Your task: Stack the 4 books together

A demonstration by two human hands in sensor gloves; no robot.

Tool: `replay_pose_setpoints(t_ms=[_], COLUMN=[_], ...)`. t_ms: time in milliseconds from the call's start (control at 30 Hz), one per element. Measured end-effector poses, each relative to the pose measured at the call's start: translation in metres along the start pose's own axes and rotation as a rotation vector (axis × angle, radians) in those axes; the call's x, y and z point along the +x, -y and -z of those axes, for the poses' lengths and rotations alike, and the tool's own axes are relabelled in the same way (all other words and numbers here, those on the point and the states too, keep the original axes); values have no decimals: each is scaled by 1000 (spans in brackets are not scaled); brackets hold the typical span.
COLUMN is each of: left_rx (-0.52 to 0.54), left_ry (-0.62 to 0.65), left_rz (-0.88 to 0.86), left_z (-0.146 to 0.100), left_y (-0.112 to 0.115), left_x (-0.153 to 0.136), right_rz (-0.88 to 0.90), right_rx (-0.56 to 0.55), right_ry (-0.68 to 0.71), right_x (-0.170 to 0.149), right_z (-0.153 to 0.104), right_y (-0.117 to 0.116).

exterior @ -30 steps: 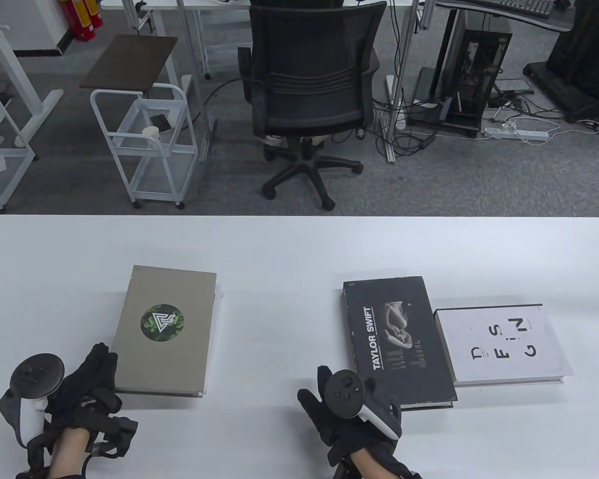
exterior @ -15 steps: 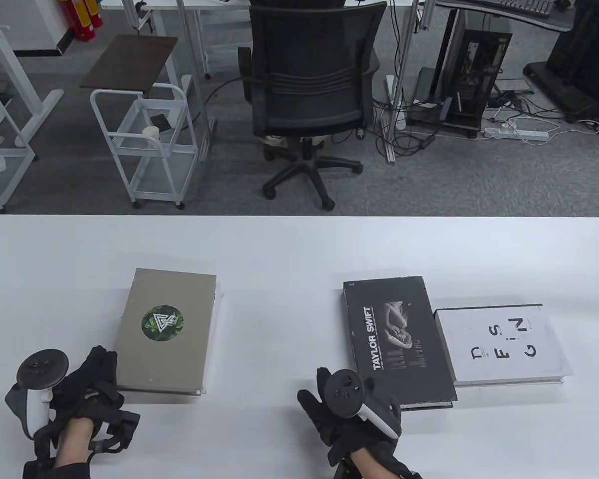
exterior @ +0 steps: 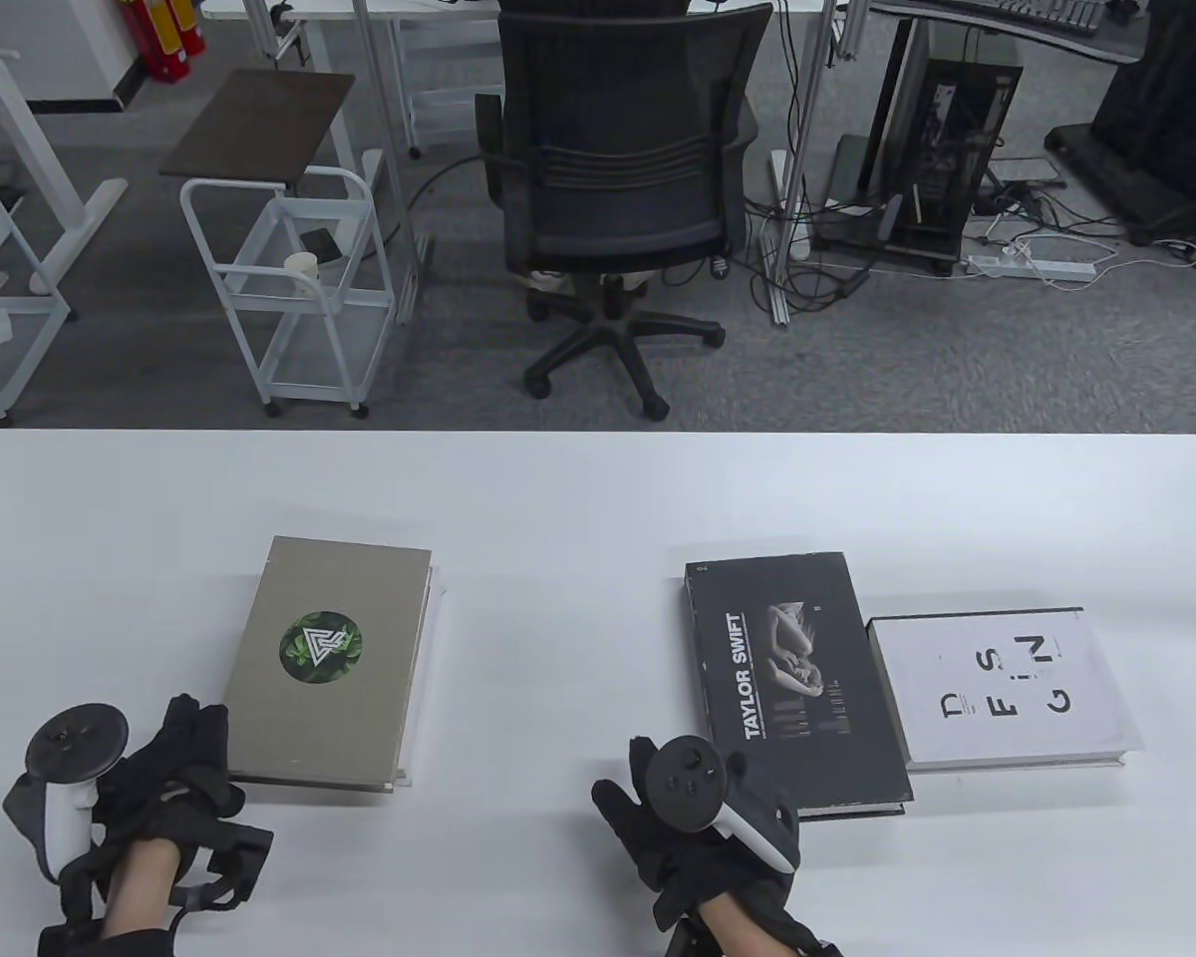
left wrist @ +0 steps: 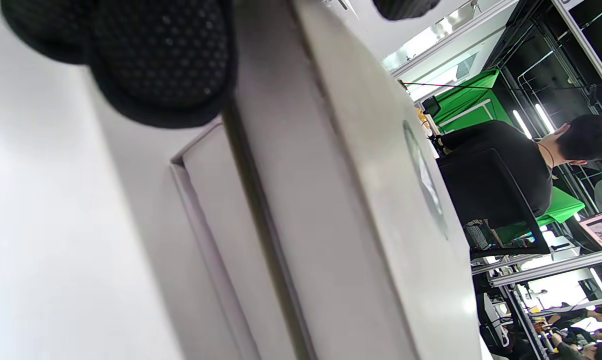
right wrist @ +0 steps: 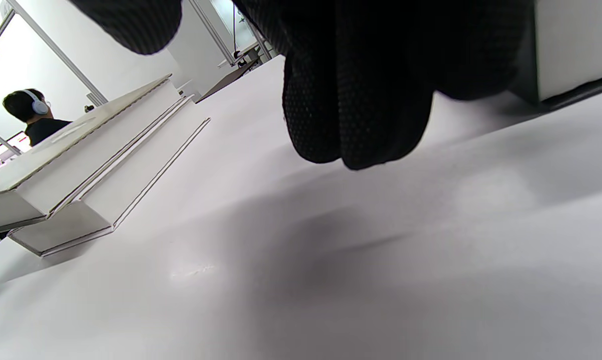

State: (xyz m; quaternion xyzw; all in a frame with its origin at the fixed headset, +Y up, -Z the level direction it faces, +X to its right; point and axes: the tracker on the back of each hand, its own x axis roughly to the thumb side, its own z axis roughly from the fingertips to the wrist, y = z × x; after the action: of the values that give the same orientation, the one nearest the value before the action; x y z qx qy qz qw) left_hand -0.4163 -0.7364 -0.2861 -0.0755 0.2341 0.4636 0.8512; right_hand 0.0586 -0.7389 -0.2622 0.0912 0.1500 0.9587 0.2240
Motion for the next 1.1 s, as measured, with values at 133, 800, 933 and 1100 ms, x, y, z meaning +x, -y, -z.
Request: replay_pose_setpoints(t_ms=[133, 800, 933, 1100], left_rx=[4, -155, -237, -305], left_ry=[5, 412, 472, 491], left_rz=[8, 84, 105, 138], left_z=[-5, -82, -90, -90], left_y=[-2, 74, 120, 162], left_x=[2, 97, 109, 111], right_rz=[6, 4, -27, -27], right_rx=[0, -39, -62, -121], right_ry=[7, 24, 17, 5], right_x=[0, 0, -1, -3], right_z=[0, 0, -1, -5], right_y=[0, 2, 4, 13])
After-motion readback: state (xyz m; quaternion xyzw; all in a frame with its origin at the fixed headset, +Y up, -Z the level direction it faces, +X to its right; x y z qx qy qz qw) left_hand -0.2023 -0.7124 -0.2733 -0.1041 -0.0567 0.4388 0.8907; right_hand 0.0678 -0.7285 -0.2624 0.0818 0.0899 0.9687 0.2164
